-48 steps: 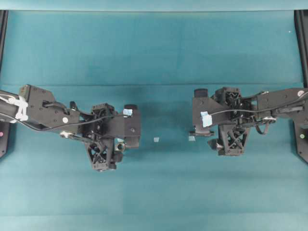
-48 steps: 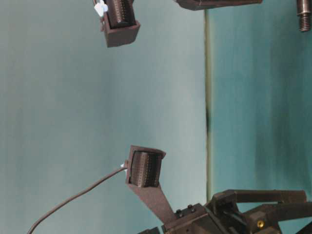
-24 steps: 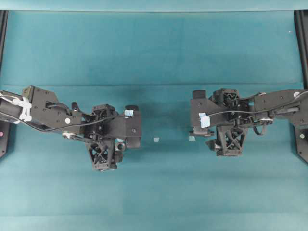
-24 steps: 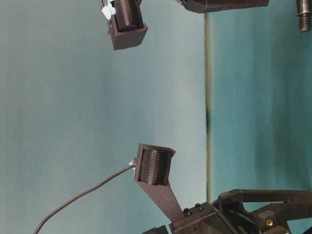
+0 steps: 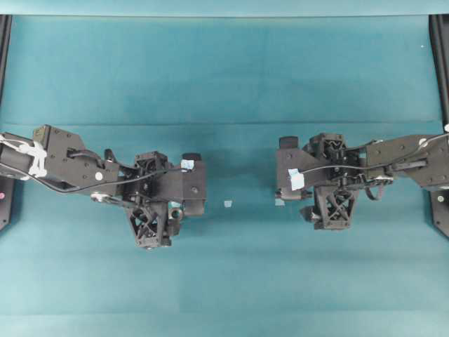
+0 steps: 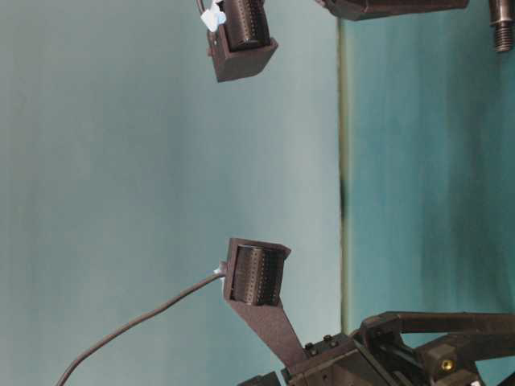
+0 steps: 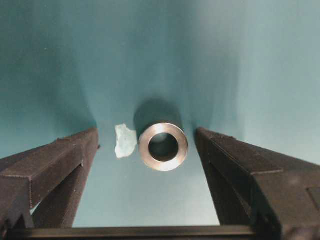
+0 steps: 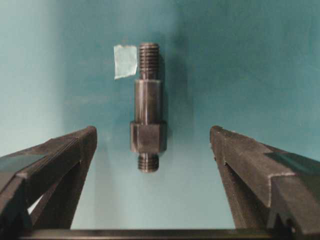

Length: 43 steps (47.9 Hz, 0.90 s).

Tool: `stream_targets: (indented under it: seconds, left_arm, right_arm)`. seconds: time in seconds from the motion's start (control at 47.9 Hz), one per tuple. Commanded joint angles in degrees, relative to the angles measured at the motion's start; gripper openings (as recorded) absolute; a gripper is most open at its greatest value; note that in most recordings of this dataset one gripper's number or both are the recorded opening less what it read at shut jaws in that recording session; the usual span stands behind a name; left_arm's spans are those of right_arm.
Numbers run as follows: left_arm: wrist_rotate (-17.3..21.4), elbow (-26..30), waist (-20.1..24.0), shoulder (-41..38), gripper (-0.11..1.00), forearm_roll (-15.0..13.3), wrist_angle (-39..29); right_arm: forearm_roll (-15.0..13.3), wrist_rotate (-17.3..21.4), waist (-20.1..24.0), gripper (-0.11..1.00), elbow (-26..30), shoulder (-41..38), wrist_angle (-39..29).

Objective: Insert the washer onto the shaft with both hands.
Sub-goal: 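Align and descend both open grippers onto the washer and shaft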

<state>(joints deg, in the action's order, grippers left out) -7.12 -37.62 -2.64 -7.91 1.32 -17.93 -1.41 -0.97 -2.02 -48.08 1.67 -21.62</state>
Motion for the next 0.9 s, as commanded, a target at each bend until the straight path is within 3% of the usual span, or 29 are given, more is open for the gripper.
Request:
stream_targets:
  seconds: [0.0, 0.878]
  left_arm:
    - [-0.1, 0.1, -0.6, -0.2, 0.90, 0.2, 0.4]
    - [-0.1, 0.0, -1.3, -0.2, 0.90, 0.2, 0.4]
  right_arm:
    - [-0.1, -0.6, 0.2, 0.92, 0.4, 0.0, 0.4]
    - [-0.1, -0.3, 0.2, 0.92, 0.3, -1.7, 0.6]
